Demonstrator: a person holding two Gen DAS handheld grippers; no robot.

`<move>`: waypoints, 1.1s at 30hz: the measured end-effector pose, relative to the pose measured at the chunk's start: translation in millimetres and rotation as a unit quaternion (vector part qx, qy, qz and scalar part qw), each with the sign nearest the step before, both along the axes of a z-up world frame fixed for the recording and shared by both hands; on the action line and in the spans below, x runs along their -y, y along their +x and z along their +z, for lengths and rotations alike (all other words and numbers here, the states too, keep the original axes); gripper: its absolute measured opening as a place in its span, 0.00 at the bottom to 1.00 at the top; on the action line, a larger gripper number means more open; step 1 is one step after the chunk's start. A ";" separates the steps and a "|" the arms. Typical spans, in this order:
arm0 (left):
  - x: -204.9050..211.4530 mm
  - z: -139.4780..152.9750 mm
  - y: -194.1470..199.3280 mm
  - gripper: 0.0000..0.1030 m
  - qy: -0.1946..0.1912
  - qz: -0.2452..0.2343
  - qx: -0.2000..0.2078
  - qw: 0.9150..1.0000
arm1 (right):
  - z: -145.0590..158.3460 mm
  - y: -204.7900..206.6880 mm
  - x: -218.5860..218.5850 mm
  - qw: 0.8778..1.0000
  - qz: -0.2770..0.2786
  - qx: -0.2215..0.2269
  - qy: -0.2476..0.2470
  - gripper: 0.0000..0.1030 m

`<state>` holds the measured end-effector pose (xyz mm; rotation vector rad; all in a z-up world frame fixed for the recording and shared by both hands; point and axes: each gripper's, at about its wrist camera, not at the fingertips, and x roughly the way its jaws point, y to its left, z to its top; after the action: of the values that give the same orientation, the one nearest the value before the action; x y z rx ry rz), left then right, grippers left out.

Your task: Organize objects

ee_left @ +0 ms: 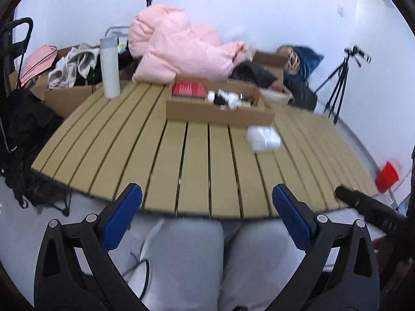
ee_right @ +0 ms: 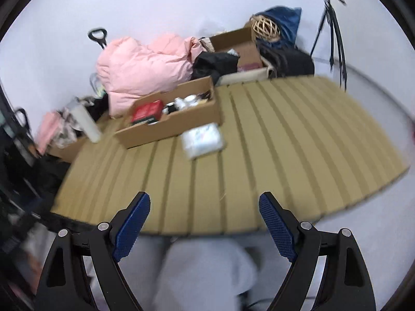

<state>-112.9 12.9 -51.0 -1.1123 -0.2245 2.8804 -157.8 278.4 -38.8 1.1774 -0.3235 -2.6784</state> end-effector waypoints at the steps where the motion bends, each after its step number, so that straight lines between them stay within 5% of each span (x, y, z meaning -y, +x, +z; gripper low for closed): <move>1: -2.3 -1.6 -2.6 0.97 -0.005 -0.002 0.008 1.000 | -6.5 3.7 4.0 1.000 0.012 0.010 0.005 0.86; 9: -18.3 -4.2 3.2 0.97 -0.032 -0.013 0.002 0.999 | -12.2 12.6 -5.5 1.000 0.014 0.011 0.022 0.86; 15: -31.2 -24.7 -40.1 0.97 -0.028 -0.060 0.037 0.997 | -37.8 -14.8 -15.8 0.998 0.018 0.047 0.025 0.85; 21: -59.0 -45.5 -136.5 0.86 0.040 -0.101 0.052 0.993 | -49.0 -102.5 -28.1 0.998 0.018 0.060 0.019 0.75; 28: -88.0 -85.6 -236.7 0.55 0.085 -0.092 0.104 0.987 | -57.1 -200.7 -23.7 0.997 0.016 0.081 -0.008 0.61; 33: -87.3 -114.5 -267.3 0.55 0.164 -0.108 0.137 0.971 | -83.0 -260.5 -12.6 0.993 0.032 0.107 -0.033 0.51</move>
<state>-380.2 100.2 -165.6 -1.3639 -0.5323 2.3830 -418.3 291.0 -121.8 1.4326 -0.3970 -2.4710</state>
